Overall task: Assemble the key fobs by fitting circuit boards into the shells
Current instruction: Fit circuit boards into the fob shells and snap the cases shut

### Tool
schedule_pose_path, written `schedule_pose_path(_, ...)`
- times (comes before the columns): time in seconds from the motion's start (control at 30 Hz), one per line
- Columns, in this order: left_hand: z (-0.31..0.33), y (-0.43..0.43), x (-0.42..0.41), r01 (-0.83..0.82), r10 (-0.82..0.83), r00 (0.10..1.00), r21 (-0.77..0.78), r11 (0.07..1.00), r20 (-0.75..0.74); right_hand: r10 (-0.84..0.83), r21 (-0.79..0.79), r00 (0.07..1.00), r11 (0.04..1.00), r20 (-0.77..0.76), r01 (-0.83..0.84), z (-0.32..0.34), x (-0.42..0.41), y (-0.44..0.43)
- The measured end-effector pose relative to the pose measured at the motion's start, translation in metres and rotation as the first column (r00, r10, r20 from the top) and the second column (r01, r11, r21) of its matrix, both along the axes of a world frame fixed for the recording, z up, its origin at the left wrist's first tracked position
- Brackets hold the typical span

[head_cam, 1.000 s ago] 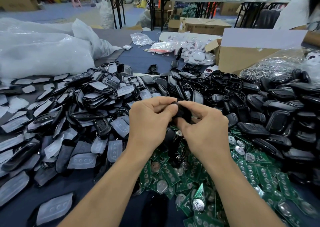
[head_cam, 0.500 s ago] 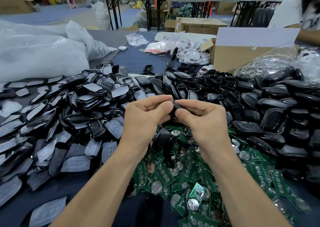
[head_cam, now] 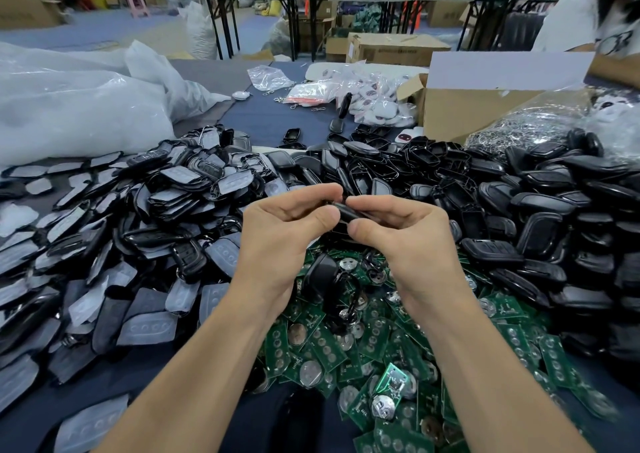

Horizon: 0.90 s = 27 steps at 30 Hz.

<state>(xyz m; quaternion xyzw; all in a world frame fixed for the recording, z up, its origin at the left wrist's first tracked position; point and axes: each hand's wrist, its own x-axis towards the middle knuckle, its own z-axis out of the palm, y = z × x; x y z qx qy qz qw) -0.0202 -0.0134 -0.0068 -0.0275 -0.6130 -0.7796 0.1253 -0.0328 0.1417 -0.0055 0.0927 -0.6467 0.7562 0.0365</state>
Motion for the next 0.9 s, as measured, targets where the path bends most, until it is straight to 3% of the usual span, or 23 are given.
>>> schedule_pose_path(0.17,-0.0001,0.0028,0.0009,-0.051,0.05,0.999,-0.033,0.998,-0.018,0.027,-0.074,0.994,0.997,0.105,-0.019,0.0004,0.0012,-0.0002)
schedule_pose_path(0.33,-0.0013,0.0053,0.0005,-0.07,0.069,0.998,-0.099,0.993,-0.008,0.042,0.016,0.98,0.999,0.195,-0.046,0.0024,0.0025,-0.0014)
schedule_pose_path(0.47,-0.0041,0.0058,0.0016,-0.071,0.075,0.996,-0.087,0.994,0.038,0.018,-0.058,0.981,0.998,0.192,-0.007,0.0024,0.0046,-0.0038)
schedule_pose_path(0.63,-0.0044,0.005,0.0025,-0.085,0.089,0.995,-0.076,0.993,0.046,0.118,-0.213,0.957,0.975,0.265,-0.061,-0.0003,0.0019,-0.0043)
schedule_pose_path(0.9,-0.0027,0.0053,0.0019,-0.18,0.183,0.983,-0.128,0.975,0.007,0.177,-0.253,0.92,0.963,0.349,-0.089,-0.0008,-0.0005,-0.0032)
